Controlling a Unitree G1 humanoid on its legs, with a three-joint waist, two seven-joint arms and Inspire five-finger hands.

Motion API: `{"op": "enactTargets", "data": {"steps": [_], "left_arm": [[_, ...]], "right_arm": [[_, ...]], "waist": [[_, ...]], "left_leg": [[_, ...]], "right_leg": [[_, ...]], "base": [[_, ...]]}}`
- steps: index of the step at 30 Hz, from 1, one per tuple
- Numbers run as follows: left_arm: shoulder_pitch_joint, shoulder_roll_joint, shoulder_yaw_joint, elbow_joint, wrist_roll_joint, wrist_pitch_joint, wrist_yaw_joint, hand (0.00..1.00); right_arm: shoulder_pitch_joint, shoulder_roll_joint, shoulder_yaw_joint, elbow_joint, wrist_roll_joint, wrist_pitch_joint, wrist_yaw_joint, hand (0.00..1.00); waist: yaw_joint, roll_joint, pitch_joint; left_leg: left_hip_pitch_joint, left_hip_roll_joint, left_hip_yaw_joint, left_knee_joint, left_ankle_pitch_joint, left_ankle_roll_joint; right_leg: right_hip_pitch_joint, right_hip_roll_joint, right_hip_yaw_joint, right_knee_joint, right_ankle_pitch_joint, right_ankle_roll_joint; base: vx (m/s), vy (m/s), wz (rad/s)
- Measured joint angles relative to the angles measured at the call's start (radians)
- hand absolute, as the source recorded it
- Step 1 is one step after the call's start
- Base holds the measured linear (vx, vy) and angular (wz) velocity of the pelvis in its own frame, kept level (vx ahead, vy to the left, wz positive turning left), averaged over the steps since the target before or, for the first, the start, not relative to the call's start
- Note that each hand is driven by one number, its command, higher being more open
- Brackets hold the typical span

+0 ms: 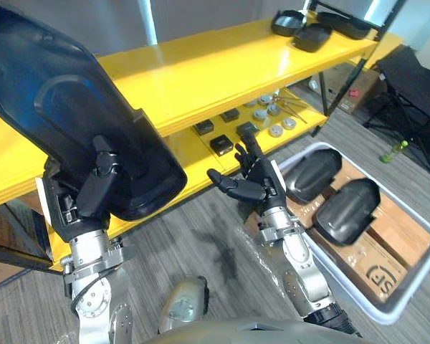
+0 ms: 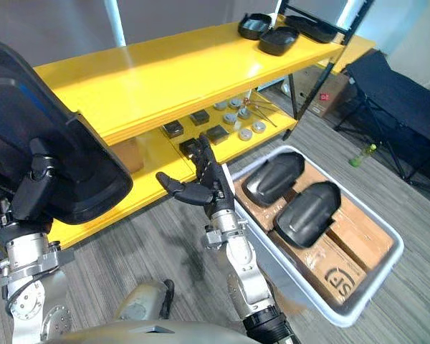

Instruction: Walk over and take three plastic housings, then place them on the shelf

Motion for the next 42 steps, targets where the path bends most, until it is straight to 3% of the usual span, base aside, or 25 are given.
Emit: {"op": "enactTargets", "data": {"steps": [1, 2, 4, 6, 8, 9, 13, 14, 16, 17, 18, 19, 22, 23, 24, 25, 26, 27, 29, 31, 34, 37, 42], "left_arm": [[-0.018, 0.004, 0.007, 0.002, 0.0, 0.0, 0.018, 0.0], [-0.032, 0.005, 0.008, 0.006, 0.0, 0.0, 0.033, 0.0], [-0.046, 0.005, 0.01, 0.007, 0.0, -0.001, 0.045, 0.0], [-0.049, 0.009, 0.007, 0.011, 0.004, -0.001, 0.053, 0.0], [-0.047, 0.01, -0.002, 0.032, 0.019, -0.001, 0.048, 0.0], [-0.046, 0.01, -0.002, 0.062, 0.018, -0.001, 0.042, 0.0], [-0.036, 0.009, 0.012, 0.096, 0.015, -0.001, 0.053, 0.0], [-0.032, -0.001, 0.017, 0.112, 0.007, -0.002, 0.053, 0.0], [-0.015, -0.004, 0.018, 0.132, -0.011, -0.002, 0.048, 0.0], [-0.017, -0.004, 0.012, 0.14, -0.019, -0.002, 0.017, 0.0], [-0.018, -0.004, 0.009, 0.142, -0.02, -0.002, 0.01, 0.0], [-0.04, -0.003, -0.003, 0.169, -0.02, -0.002, -0.035, 0.0], [-0.056, -0.003, -0.019, 0.185, -0.007, -0.001, -0.089, 0.0], [-0.058, -0.001, -0.031, 0.185, -0.003, -0.001, -0.104, 0.0], [-0.058, -0.001, -0.04, 0.185, -0.003, 0.001, -0.113, 0.0], [-0.06, -0.001, -0.058, 0.185, -0.003, 0.003, -0.139, 0.0], [-0.068, 0.001, -0.073, 0.185, -0.004, 0.008, -0.17, 0.0], [-0.082, 0.012, -0.075, 0.189, -0.008, 0.022, -0.186, 0.0], [-0.124, 0.066, -0.081, 0.188, -0.026, 0.05, -0.219, 0.0], [-0.158, 0.089, -0.08, 0.186, -0.033, 0.077, -0.221, 0.0], [-0.172, 0.083, -0.084, 0.186, -0.074, 0.142, -0.203, 0.0], [-0.217, 0.084, -0.1, 0.188, -0.081, 0.214, -0.171, 0.0], [-0.423, 0.117, -0.121, 0.375, -0.064, 0.272, -0.045, 0.0]], "right_arm": [[-0.017, 0.004, -0.004, 0.0, 0.0, -0.007, -0.005, 1.0], [-0.031, 0.004, -0.012, 0.001, 0.0, -0.019, -0.005, 1.0], [-0.066, 0.002, -0.034, 0.0, 0.002, -0.026, 0.002, 1.0], [-0.095, -0.002, -0.066, -0.009, 0.005, -0.029, 0.006, 1.0], [-0.094, -0.011, -0.104, -0.019, 0.016, -0.039, 0.004, 1.0], [-0.093, -0.02, -0.139, -0.019, 0.049, -0.039, 0.001, 1.0], [-0.108, -0.044, -0.195, -0.019, 0.055, -0.043, 0.007, 1.0], [-0.116, -0.067, -0.198, -0.017, 0.054, -0.043, 0.015, 1.0], [-0.123, -0.088, -0.205, -0.017, 0.058, -0.048, 0.03, 1.0], [-0.121, -0.096, -0.24, -0.019, 0.09, -0.05, 0.057, 1.0], [-0.121, -0.097, -0.251, -0.019, 0.092, -0.05, 0.059, 1.0], [-0.119, -0.094, -0.311, -0.019, 0.088, -0.063, 0.062, 1.0], [-0.122, -0.095, -0.387, -0.068, 0.084, -0.107, 0.053, 1.0], [-0.123, -0.096, -0.406, -0.086, 0.084, -0.127, 0.044, 1.0], [-0.123, -0.098, -0.412, -0.089, 0.084, -0.137, 0.043, 1.0], [-0.122, -0.115, -0.42, -0.099, 0.084, -0.151, 0.037, 1.0], [-0.121, -0.144, -0.421, -0.12, 0.084, -0.153, 0.024, 1.0], [-0.115, -0.138, -0.422, -0.121, 0.08, -0.16, 0.016, 1.0], [-0.085, -0.118, -0.422, -0.139, 0.077, -0.163, -0.016, 1.0], [-0.048, -0.093, -0.436, -0.154, 0.086, -0.162, -0.012, 1.0], [0.009, -0.038, -0.464, -0.161, 0.087, -0.161, -0.015, 1.0], [0.047, -0.031, -0.499, -0.172, 0.087, -0.146, -0.016, 1.0], [0.103, -0.031, -0.506, -0.228, 0.091, -0.086, -0.006, 1.0]], "waist": [[-0.014, -0.002, 0.0], [-0.013, 0.003, 0.002], [-0.01, 0.01, 0.001], [-0.016, 0.028, -0.005], [-0.04, 0.026, -0.008], [-0.051, 0.023, -0.01], [-0.053, 0.014, -0.019], [-0.05, 0.033, -0.019], [-0.045, 0.058, -0.024], [-0.061, 0.067, -0.021], [-0.062, 0.069, -0.02], [-0.063, 0.07, -0.016], [-0.075, 0.08, -0.011], [-0.091, 0.086, -0.009], [-0.091, 0.09, -0.011], [-0.092, 0.103, -0.016], [-0.093, 0.143, -0.028], [-0.094, 0.133, -0.028], [-0.121, 0.077, -0.033], [-0.132, 0.046, -0.031], [-0.158, 0.041, -0.031], [-0.182, 0.04, -0.03], [-0.215, 0.035, -0.027]], "left_leg": [[0.039, -0.015, -0.018, -0.024, 0.001, 0.021], [0.089, -0.025, -0.021, -0.056, 0.005, 0.019], [0.145, -0.041, -0.024, -0.104, 0.003, 0.014], [0.162, -0.047, -0.04, -0.12, 0.004, 0.013], [0.185, -0.078, -0.092, -0.126, 0.002, 0.01], [0.217, -0.1, -0.122, -0.147, 0.001, 0.009], [0.231, -0.106, -0.116, -0.152, -0.036, -0.019], [0.23, -0.089, -0.106, -0.143, -0.048, -0.023], [0.2, -0.044, -0.038, -0.068, -0.072, -0.064], [0.148, -0.012, 0.022, 0.065, -0.092, -0.099], [0.134, -0.004, 0.04, 0.103, -0.096, -0.112], [0.101, 0.052, 0.132, 0.173, -0.121, -0.088], [0.05, 0.137, 0.132, 0.123, -0.126, -0.115], [0.036, 0.166, 0.097, 0.081, -0.104, -0.15], [0.04, 0.173, 0.08, 0.044, -0.084, -0.161], [0.055, 0.201, 0.058, -0.035, -0.01, -0.167], [0.073, 0.223, 0.059, -0.089, 0.09, -0.195], [0.09, 0.207, 0.082, -0.083, 0.085, -0.183], [0.117, 0.141, 0.145, -0.137, 0.079, -0.145], [0.118, 0.119, 0.186, -0.135, 0.077, -0.126], [0.146, 0.117, 0.226, -0.139, 0.064, -0.115], [0.154, 0.121, 0.247, -0.142, 0.054, -0.114], [0.18, 0.131, 0.3, -0.149, 0.041, -0.124]], "right_leg": [[-0.035, 0.03, 0.027, 0.05, -0.06, 0.022], [-0.059, 0.055, 0.024, 0.042, -0.098, 0.025], [-0.118, 0.092, 0.012, -0.043, -0.122, 0.015], [-0.181, 0.147, 0.055, -0.209, -0.104, 0.043], [-0.206, 0.167, 0.128, -0.325, -0.067, 0.093], [-0.201, 0.161, 0.155, -0.365, -0.04, 0.082], [-0.153, 0.19, 0.122, -0.461, 0.077, 0.014], [-0.14, 0.202, 0.112, -0.474, 0.088, 0.029], [-0.09, 0.236, 0.084, -0.537, 0.09, 0.018], [-0.034, 0.25, 0.055, -0.59, 0.095, 0.005], [-0.019, 0.252, 0.049, -0.6, 0.095, 0.005], [0.032, 0.248, 0.031, -0.628, 0.092, 0.0], [0.082, 0.228, 0.029, -0.657, 0.084, 0.008], [0.105, 0.217, 0.03, -0.66, 0.078, 0.021], [0.111, 0.212, 0.038, -0.656, 0.074, 0.03], [0.107, 0.21, 0.063, -0.645, 0.066, 0.055], [0.106, 0.212, 0.091, -0.638, 0.056, 0.088], [0.106, 0.19, 0.11, -0.629, 0.051, 0.095], [0.09, 0.118, 0.148, -0.643, 0.064, 0.118], [0.075, 0.09, 0.176, -0.65, 0.087, 0.148], [0.074, 0.086, 0.185, -0.663, 0.135, 0.149], [0.069, 0.088, 0.199, -0.67, 0.147, 0.149], [0.067, 0.1, 0.241, -0.693, 0.15, 0.147]], "base": [[0.29, 0.137, 0.4], [0.29, 0.138, 0.28], [0.26, 0.111, 0.14], [0.26, 0.087, 0.4], [0.28, -0.004, 1.0], [0.31, -0.071, 1.12], [0.28, -0.14, 0.85], [0.24, -0.153, 0.45], [0.31, -0.161, 0.36], [0.24, -0.109, 0.42], [0.22, -0.076, 0.55], [0.14, -0.043, 0.33], [0.15, 0.014, 0.16], [0.13, 0.12, -0.05], [0.11, 0.2, -0.34], [0.09, 0.296, -0.68], [0.11, 0.419, -0.72], [0.09, 0.372, -0.66], [0.09, 0.317, -0.42], [0.11, 0.263, -0.38], [0.06, 0.106, -0.45], [0.0, 0.041, -0.25], [-0.06, -0.003, -0.36]]}}
